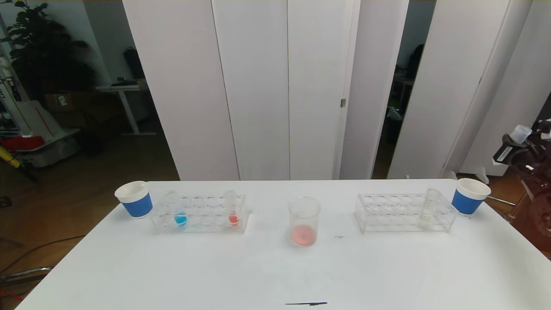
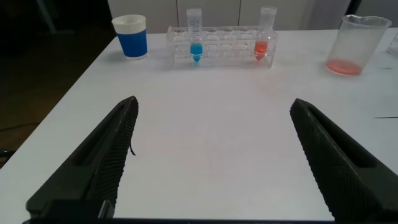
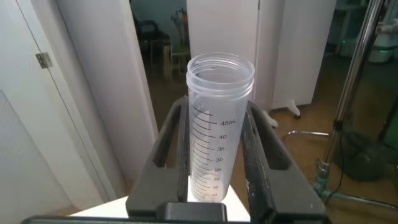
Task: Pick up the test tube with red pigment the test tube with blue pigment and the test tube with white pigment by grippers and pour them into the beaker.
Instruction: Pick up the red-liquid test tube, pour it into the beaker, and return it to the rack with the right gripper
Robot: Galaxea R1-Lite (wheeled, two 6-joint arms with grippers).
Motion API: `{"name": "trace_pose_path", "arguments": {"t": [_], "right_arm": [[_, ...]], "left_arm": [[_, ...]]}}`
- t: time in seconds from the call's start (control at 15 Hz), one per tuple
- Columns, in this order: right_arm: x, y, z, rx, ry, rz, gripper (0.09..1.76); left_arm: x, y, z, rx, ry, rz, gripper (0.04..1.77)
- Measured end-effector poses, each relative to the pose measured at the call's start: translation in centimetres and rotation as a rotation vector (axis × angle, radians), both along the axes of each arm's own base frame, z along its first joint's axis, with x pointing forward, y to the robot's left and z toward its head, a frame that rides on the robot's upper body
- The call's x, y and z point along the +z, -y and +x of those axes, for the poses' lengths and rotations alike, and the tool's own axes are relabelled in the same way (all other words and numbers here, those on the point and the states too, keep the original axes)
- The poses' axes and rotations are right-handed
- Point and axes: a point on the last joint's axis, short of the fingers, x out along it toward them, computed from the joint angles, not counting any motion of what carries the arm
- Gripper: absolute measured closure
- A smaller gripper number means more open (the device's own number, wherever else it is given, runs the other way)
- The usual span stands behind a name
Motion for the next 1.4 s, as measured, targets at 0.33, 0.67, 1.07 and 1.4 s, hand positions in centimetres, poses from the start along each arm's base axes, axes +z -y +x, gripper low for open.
{"name": "trace_pose_path", "arguments": {"t": [0.33,0.67,1.07,1.4], "right_arm": [[-4.2,-0.1,1.7,0.018,-0.078,0.046,1.27],[-7.1,-0.5,2.3,0.024,-0.147,0.065,1.27],[-8.3,-0.8,2.4,0.031,-0.179,0.073,1.27],[-8.6,-1.3,2.6,0.047,-0.19,0.072,0.88]], "left_arm": [[0.0,0.0,0.0,0.0,0.0,0.0,0.06],[0.0,0.0,0.0,0.0,0.0,0.0,0.06],[0.0,0.0,0.0,0.0,0.0,0.0,0.06],[0.0,0.0,0.0,0.0,0.0,0.0,0.06]]}}
